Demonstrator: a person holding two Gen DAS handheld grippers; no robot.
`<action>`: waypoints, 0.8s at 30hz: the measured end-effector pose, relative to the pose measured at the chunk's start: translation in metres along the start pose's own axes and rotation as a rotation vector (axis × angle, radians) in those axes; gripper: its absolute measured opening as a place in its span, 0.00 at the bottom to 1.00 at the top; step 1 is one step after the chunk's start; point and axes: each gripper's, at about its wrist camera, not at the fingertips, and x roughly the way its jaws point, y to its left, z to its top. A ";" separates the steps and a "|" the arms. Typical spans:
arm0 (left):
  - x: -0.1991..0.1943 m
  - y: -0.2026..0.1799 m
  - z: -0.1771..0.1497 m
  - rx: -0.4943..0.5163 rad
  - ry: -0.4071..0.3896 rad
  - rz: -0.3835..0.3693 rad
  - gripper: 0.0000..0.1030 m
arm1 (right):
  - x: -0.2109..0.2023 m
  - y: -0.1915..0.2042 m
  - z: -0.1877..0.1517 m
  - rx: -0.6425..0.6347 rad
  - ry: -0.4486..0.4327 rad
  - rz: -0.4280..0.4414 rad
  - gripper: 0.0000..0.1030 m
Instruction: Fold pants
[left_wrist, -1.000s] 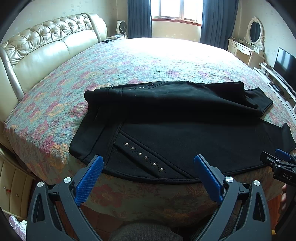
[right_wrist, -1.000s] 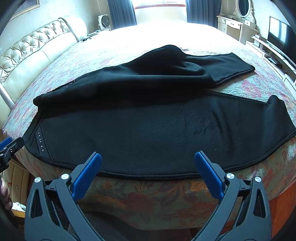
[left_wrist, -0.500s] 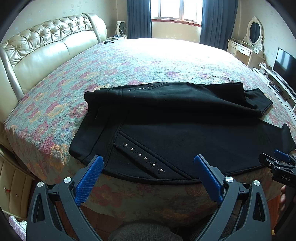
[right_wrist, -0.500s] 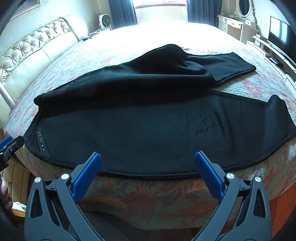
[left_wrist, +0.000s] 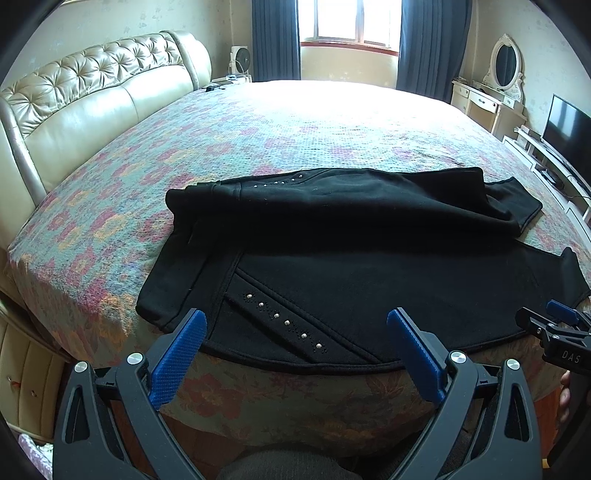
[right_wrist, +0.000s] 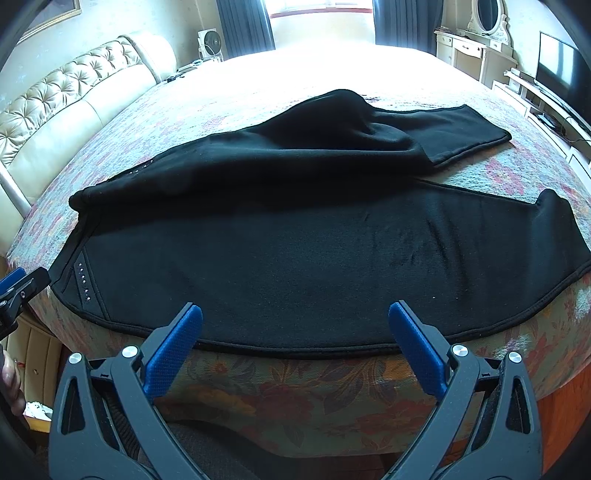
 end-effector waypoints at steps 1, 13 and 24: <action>0.001 0.000 0.001 -0.002 -0.002 0.000 0.95 | -0.001 -0.001 0.000 0.004 0.000 0.002 0.98; 0.010 0.007 0.003 -0.009 0.018 0.001 0.95 | -0.049 -0.107 0.048 0.225 -0.111 0.123 0.98; 0.023 0.013 0.000 -0.035 0.071 -0.006 0.95 | -0.066 -0.377 -0.031 0.916 -0.220 0.237 0.98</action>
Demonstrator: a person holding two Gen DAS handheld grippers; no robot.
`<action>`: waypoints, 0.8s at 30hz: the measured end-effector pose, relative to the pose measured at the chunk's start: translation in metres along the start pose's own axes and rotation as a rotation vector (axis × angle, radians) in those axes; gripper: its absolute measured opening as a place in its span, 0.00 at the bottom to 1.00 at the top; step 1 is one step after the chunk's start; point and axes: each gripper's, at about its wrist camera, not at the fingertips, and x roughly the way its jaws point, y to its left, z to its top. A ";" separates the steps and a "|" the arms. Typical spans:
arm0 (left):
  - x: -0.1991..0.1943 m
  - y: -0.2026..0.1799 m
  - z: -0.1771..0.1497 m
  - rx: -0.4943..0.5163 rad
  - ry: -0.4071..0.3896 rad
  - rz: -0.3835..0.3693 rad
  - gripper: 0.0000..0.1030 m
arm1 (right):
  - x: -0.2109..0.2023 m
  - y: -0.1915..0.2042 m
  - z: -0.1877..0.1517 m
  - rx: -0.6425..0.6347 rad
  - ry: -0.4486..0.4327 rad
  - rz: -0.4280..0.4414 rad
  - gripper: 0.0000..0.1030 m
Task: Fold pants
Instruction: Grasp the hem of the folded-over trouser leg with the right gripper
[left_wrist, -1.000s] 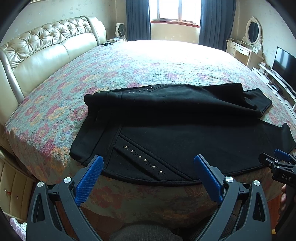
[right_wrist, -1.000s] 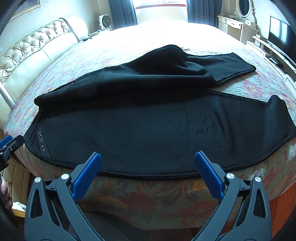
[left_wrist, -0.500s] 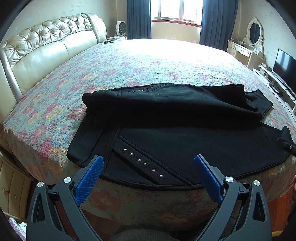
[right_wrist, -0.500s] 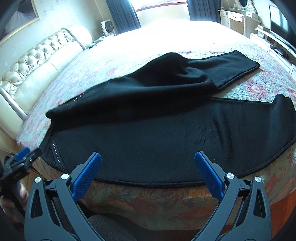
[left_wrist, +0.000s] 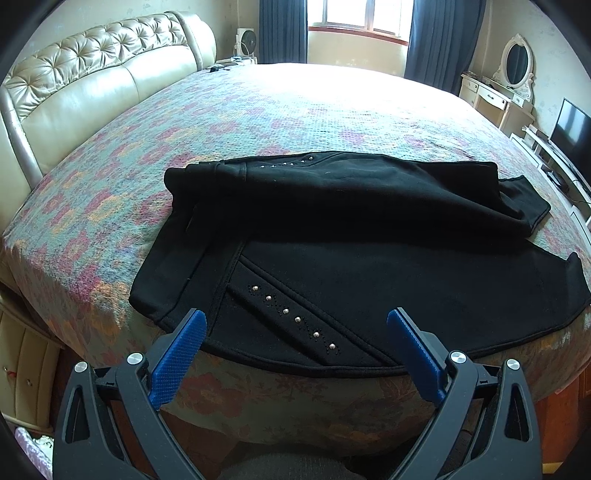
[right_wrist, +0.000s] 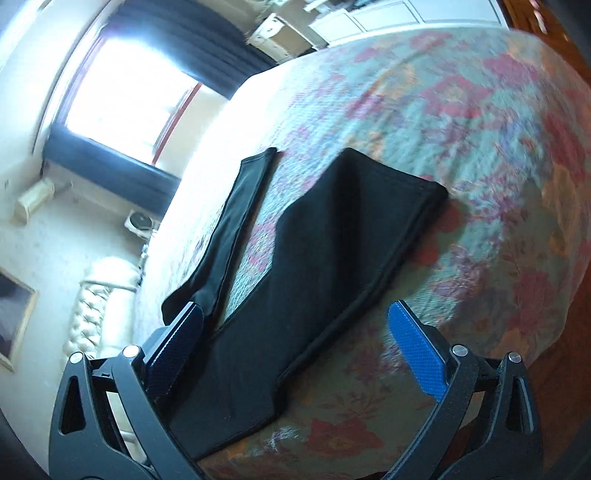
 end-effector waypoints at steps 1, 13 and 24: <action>0.000 0.001 -0.001 -0.002 0.003 0.000 0.95 | 0.001 -0.014 0.004 0.046 0.001 0.023 0.98; 0.006 0.003 -0.001 -0.002 0.027 -0.002 0.95 | 0.032 -0.053 0.040 0.166 -0.072 0.051 0.95; 0.009 0.008 -0.001 -0.021 0.058 -0.025 0.95 | 0.027 -0.071 0.053 0.128 -0.140 -0.105 0.05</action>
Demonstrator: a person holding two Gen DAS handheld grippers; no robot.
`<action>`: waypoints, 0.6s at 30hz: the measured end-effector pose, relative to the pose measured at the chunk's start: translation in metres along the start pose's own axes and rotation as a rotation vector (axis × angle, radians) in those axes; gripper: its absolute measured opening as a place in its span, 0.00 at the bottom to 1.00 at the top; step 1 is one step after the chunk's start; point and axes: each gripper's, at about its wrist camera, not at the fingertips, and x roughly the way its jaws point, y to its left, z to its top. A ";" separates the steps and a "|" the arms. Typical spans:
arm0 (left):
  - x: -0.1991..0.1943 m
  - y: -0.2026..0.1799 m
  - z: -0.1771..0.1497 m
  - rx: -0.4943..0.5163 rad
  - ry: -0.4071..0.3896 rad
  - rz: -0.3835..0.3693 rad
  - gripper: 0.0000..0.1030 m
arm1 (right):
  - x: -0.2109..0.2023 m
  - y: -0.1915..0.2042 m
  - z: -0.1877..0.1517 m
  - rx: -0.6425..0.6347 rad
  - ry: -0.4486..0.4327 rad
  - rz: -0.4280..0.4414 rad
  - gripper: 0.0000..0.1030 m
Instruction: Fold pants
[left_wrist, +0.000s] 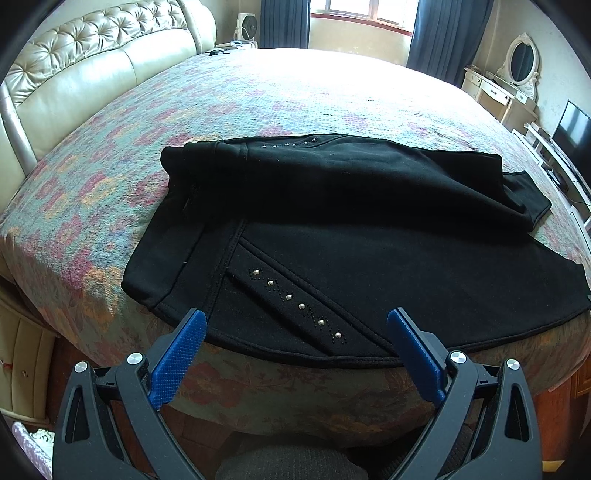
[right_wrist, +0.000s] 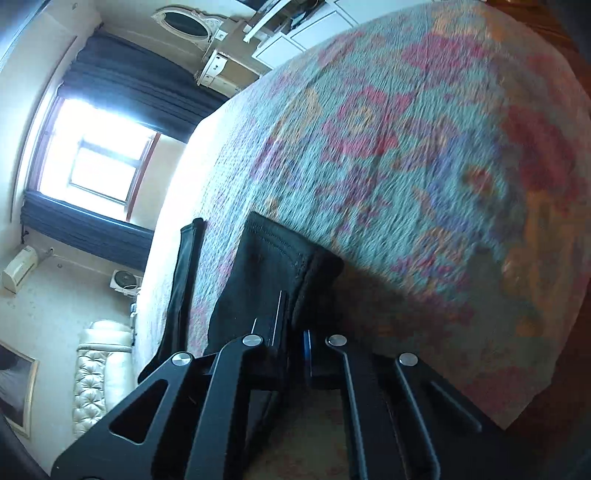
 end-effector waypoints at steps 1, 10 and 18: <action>0.000 0.000 0.001 0.001 -0.001 -0.002 0.95 | 0.002 -0.004 0.001 -0.017 0.009 -0.040 0.05; -0.009 0.021 0.017 -0.009 0.024 -0.101 0.95 | -0.037 -0.022 0.005 0.112 -0.131 -0.097 0.47; 0.014 0.088 0.073 -0.055 0.048 -0.201 0.95 | -0.019 0.117 -0.035 -0.285 -0.069 -0.025 0.73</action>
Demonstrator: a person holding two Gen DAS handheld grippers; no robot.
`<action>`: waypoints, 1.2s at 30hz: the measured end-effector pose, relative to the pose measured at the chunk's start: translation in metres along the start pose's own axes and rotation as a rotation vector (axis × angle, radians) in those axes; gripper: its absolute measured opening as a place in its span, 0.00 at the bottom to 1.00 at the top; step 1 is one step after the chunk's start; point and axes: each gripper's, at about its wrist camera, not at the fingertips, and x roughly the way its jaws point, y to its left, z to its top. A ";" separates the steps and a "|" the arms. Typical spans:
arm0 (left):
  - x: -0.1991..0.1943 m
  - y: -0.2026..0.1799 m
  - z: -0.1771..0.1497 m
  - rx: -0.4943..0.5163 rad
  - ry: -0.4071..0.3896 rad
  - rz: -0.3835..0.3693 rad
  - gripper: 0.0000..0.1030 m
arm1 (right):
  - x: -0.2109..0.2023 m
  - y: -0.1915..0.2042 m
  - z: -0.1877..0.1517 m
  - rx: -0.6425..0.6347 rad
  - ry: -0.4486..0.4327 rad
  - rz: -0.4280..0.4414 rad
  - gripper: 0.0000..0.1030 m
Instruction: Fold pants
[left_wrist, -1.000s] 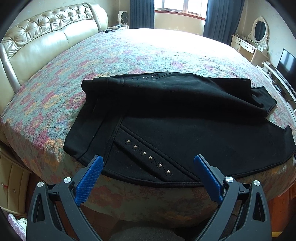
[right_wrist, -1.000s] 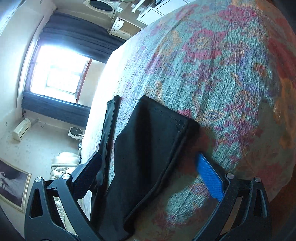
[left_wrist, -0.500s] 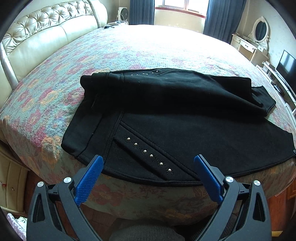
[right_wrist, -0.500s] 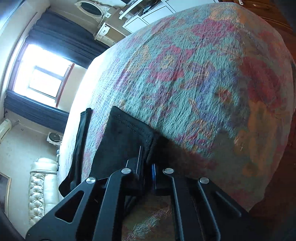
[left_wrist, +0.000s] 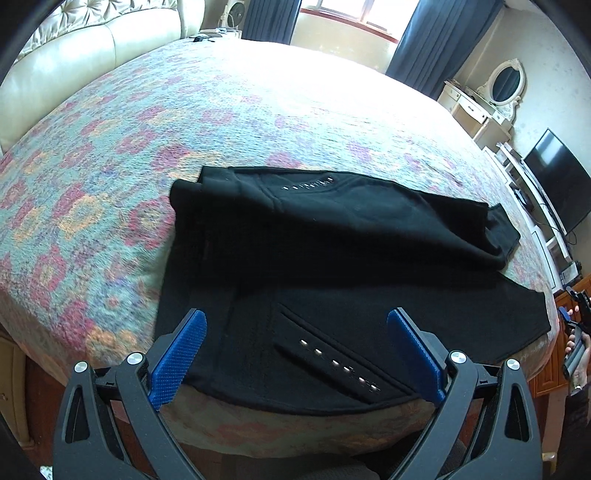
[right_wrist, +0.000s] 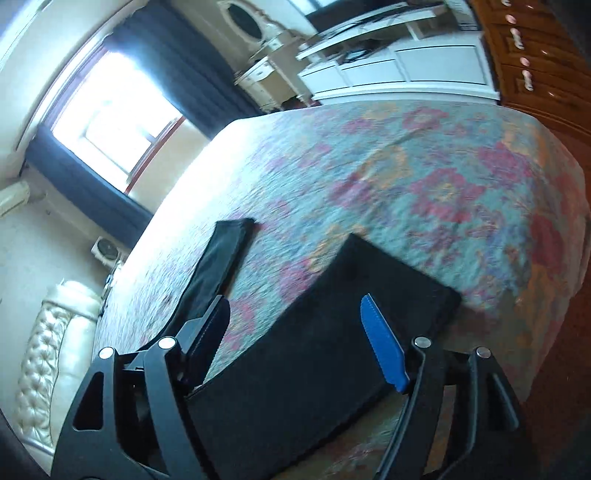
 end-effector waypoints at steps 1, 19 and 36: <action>0.005 0.013 0.009 -0.025 0.012 -0.011 0.95 | 0.009 0.022 -0.008 -0.038 0.030 0.035 0.73; 0.139 0.152 0.133 -0.395 0.261 -0.553 0.94 | 0.078 0.294 -0.195 -0.725 0.365 0.323 0.76; 0.150 0.097 0.134 -0.070 0.274 -0.420 0.94 | 0.163 0.355 -0.209 -0.863 0.535 0.343 0.76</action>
